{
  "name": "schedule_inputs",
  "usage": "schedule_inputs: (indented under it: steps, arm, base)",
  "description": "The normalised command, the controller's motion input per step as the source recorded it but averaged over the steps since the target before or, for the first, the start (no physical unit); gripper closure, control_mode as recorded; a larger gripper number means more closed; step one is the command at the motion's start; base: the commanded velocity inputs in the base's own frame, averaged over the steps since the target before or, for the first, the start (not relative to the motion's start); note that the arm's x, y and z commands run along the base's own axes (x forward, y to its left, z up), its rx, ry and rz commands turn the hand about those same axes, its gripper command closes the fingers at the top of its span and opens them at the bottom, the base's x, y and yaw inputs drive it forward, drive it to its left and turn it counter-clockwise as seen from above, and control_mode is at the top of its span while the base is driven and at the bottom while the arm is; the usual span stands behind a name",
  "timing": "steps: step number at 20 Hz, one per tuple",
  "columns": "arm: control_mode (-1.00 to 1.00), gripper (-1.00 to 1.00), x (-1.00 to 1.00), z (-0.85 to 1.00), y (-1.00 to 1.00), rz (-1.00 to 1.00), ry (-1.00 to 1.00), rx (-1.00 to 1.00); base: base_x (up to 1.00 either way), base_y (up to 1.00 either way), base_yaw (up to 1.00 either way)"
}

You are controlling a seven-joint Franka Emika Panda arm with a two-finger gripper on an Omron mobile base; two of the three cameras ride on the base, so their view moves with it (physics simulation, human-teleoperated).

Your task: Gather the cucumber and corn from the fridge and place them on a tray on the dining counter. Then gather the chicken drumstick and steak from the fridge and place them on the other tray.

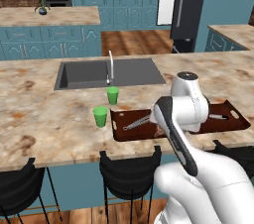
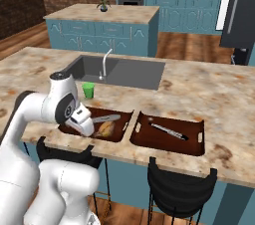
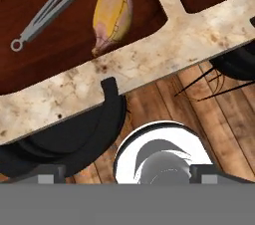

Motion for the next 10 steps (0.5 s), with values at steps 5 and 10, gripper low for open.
schedule_inputs:
  steps: [5,10]
  arm:
    - [-1.0,-1.0,-0.46,0.14,0.07,0.16,0.0,-0.05]
    - [1.0,-1.0,0.0,0.0,0.0,0.0,0.0,0.0]
  base:
    - [0.0,0.0,0.0]
    - [-0.42,0.0,0.01]
